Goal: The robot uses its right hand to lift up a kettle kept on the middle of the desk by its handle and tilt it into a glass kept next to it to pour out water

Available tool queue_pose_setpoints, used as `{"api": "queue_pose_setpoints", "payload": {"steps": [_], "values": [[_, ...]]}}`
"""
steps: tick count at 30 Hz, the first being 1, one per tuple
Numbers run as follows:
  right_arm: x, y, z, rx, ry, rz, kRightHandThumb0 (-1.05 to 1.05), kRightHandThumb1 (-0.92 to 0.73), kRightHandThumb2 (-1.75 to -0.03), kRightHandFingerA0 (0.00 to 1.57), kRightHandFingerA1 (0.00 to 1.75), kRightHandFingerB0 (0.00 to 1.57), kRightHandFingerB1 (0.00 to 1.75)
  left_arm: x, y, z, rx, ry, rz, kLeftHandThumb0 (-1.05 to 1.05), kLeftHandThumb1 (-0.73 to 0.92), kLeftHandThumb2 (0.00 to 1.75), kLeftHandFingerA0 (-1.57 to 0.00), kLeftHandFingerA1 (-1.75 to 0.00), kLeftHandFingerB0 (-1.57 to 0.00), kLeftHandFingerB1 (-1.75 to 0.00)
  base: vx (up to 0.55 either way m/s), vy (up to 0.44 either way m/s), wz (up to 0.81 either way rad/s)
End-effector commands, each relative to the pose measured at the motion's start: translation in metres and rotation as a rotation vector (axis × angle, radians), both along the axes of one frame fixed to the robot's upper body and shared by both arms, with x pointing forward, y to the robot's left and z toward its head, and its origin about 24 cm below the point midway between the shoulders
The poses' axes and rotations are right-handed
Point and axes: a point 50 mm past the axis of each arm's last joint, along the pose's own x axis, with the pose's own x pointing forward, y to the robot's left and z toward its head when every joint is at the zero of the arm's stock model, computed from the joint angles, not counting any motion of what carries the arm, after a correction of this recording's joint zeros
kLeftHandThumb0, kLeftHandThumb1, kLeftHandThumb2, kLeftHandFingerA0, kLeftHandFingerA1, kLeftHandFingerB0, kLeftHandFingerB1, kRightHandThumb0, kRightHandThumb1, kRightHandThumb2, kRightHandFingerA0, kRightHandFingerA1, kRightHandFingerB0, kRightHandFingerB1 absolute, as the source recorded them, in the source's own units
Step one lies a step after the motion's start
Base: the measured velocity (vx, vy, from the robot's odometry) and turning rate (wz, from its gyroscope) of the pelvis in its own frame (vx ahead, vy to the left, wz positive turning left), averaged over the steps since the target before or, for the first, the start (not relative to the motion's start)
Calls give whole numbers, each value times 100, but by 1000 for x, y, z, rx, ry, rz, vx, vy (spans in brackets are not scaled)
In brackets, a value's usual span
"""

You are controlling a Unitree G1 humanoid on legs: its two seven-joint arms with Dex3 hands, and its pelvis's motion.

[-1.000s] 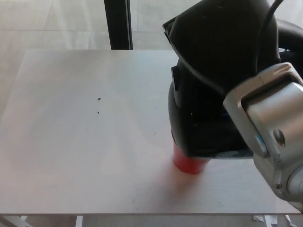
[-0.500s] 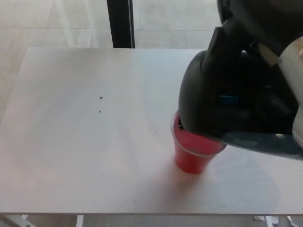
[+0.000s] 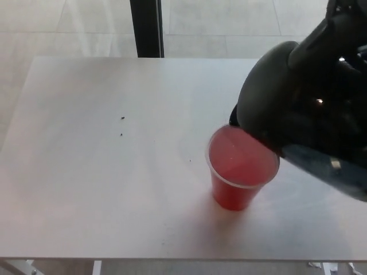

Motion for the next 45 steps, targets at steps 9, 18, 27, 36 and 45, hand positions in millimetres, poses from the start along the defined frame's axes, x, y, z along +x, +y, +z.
{"api": "queue_pose_setpoints", "payload": {"steps": [9,18,27,36,45], "values": [[3,-39,-62,637,22,-137,-25,-40,-115,92,173,84,108,-2,-1,-2,-16,3,-10,-77,83,65,-50,-43,-31,-36,0,0,0],[8,-61,-83,978,-106,-177,-15,-38,-126,96,175,79,143,-4,-3,-5,5,27,-36,-77,86,66,-50,-41,-31,-36,0,0,0],[9,-74,-112,1190,-109,-188,-18,-39,-131,97,175,84,154,-5,-3,-5,6,29,-31,-76,87,67,-50,-40,-31,-36,0,0,0],[4,-89,-148,1225,-23,-201,-13,-37,-141,92,172,82,149,-5,-3,-6,-5,17,-14,-78,70,104,-43,-54,-25,-49,0,0,0],[-5,-93,-177,1231,254,-140,-21,-67,-77,87,140,68,56,-6,-2,-5,-9,14,-5,-76,68,105,-41,-54,-23,-48,0,0,0]]}}
